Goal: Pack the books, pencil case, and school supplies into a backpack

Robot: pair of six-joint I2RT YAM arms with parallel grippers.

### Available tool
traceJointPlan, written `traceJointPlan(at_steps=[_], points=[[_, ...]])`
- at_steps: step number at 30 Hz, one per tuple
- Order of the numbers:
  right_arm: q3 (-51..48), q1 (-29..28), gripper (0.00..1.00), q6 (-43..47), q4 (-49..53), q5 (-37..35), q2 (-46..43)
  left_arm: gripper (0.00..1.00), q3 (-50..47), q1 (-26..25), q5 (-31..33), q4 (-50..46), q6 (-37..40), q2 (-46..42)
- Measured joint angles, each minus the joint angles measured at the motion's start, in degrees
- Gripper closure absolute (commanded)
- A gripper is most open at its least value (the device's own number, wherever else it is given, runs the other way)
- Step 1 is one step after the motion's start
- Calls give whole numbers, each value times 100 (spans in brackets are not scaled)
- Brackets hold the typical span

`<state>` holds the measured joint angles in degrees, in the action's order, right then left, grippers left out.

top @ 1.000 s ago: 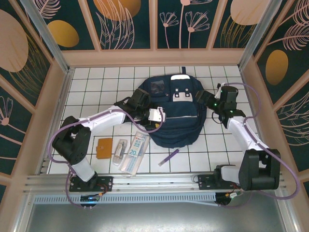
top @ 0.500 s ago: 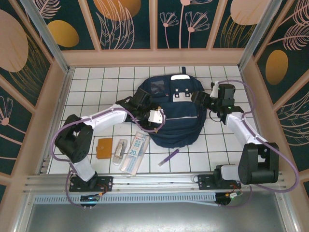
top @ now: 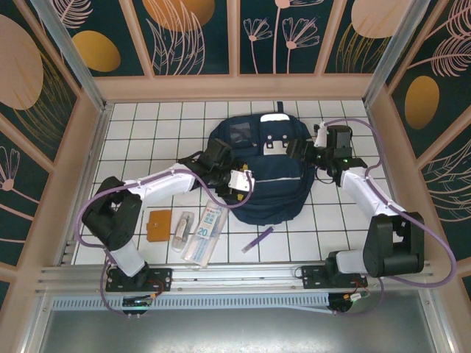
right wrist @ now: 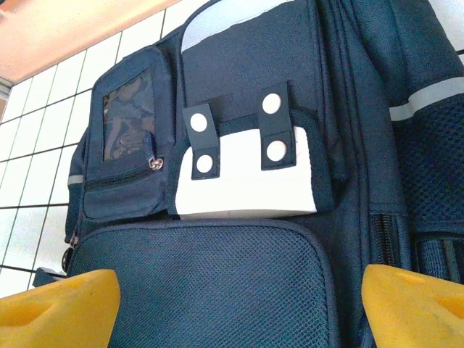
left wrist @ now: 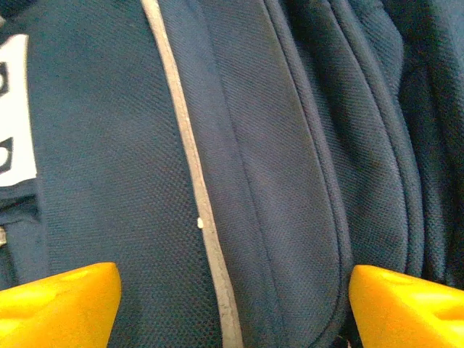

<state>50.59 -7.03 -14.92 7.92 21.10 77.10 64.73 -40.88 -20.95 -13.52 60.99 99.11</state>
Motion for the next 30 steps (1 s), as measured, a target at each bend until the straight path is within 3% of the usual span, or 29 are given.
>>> traceJointPlan(at_steps=[9, 14, 17, 18, 21, 23, 30], points=[[42, -125, 14, 157, 83, -46, 4, 14, 321, -66, -173, -160, -15, 409], [70, -146, 14, 223, 140, -122, 79, 21, 459, -177, 28, -153, -269, 643], [70, -173, 15, 251, 155, -195, 92, 33, 463, -249, 267, -129, -446, 737], [70, -181, 15, 258, 157, -219, 92, 41, 463, -275, 369, -125, -511, 741], [70, -210, 15, 260, 155, -334, 92, 80, 466, -378, 752, -31, -848, 741], [70, -219, 16, 260, 155, -404, 92, 99, 522, -409, 1029, 50, -1062, 741], [50, -221, 19, 260, 149, -553, 15, 100, 688, -376, 1908, 356, -1781, 549]])
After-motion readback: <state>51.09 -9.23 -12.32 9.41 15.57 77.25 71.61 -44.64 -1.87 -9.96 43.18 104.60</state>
